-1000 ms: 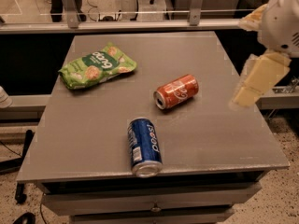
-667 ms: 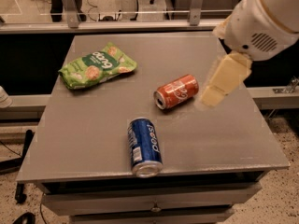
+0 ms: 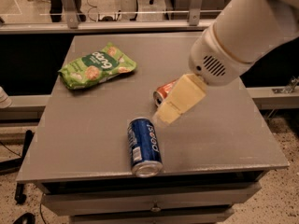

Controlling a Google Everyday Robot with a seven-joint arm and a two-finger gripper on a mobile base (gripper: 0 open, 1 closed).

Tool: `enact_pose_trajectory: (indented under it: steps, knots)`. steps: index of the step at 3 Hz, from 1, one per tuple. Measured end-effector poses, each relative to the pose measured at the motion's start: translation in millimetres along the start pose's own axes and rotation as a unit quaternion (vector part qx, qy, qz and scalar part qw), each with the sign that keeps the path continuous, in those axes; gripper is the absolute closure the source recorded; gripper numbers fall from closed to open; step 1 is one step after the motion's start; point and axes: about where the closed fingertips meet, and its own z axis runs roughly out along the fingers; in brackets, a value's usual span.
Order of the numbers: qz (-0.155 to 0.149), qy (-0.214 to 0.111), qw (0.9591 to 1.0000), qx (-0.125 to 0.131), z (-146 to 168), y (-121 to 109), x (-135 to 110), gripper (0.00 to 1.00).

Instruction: Move pepsi can near green rice chip bag

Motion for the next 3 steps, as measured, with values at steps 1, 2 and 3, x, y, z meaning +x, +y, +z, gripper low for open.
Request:
enact_pose_trajectory:
  steps: [1, 2, 3]
  knots:
    - [0.073, 0.020, 0.9971, 0.007, 19.3, 27.7, 8.7, 0.00]
    - [0.120, 0.022, 0.9925, 0.008, 20.1, 31.9, 9.0, 0.00]
    - [0.115, 0.020, 0.9932, -0.001, 19.8, 33.5, 4.3, 0.00]
